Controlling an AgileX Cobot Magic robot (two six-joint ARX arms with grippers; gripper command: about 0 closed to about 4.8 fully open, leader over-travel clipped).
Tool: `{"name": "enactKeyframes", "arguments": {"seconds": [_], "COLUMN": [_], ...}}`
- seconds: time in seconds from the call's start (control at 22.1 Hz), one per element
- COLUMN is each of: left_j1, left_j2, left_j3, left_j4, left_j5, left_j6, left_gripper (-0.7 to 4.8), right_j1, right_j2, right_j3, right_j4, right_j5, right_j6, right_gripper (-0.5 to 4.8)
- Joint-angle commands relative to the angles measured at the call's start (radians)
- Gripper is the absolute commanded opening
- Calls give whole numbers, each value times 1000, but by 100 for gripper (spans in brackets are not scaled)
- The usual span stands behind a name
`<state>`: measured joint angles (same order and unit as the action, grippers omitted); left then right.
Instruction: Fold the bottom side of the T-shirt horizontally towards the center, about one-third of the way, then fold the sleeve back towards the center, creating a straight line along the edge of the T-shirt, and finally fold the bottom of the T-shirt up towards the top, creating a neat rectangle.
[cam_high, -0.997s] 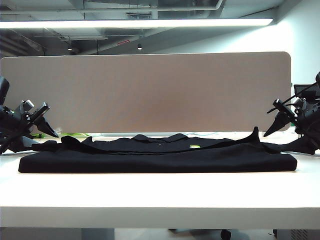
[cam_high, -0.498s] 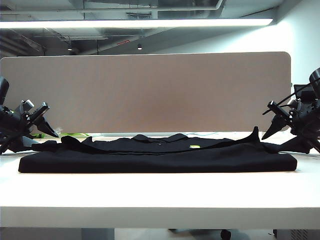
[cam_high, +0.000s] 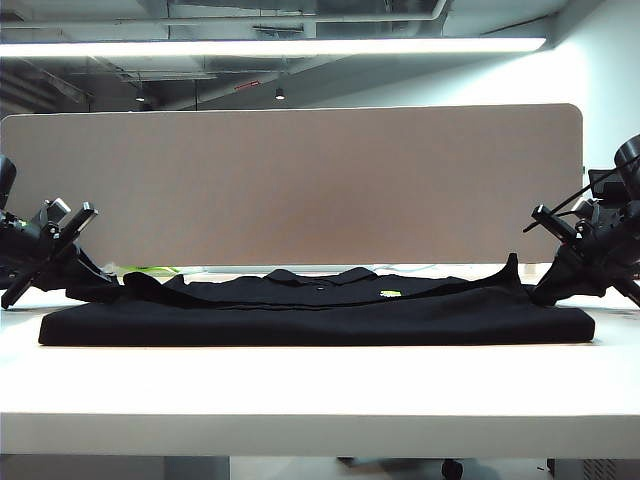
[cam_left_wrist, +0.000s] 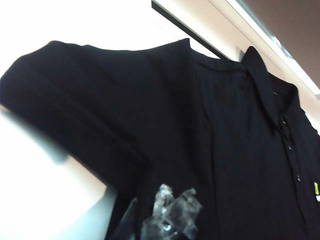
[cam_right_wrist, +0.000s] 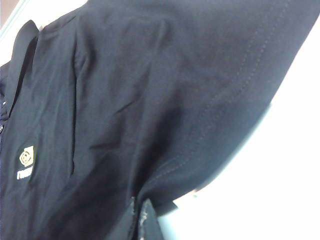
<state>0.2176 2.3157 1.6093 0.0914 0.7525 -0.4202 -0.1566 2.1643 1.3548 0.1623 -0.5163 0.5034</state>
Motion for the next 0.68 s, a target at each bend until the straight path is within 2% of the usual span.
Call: {"name": "enactKeyframes", "arguments": {"seconds": [0.05,0.23,0.41,0.68], "left_j1": [13,47,55,-26], "left_j2": [19,2,-76,-183], "left_j3": [-10,-10,-9,-2], "left_j4": [-68,-77,-75,-76], "left_j5": [38,76,64,-10], "left_j6": [-21,-22,48,166], "left_gripper": [-6,-6,-6,-6], "right_j1": [-3,-18,-29,3], "right_j2": [19,10,-45,-137], "right_j3": [-11,-11,-11,-10], "right_j4": [-64,-63,-63,-36], "right_j5": [-2,-30,-44,-50], "right_j6": [16,16,8,-10], "right_gripper": [-5,-5,-5,-5]}}
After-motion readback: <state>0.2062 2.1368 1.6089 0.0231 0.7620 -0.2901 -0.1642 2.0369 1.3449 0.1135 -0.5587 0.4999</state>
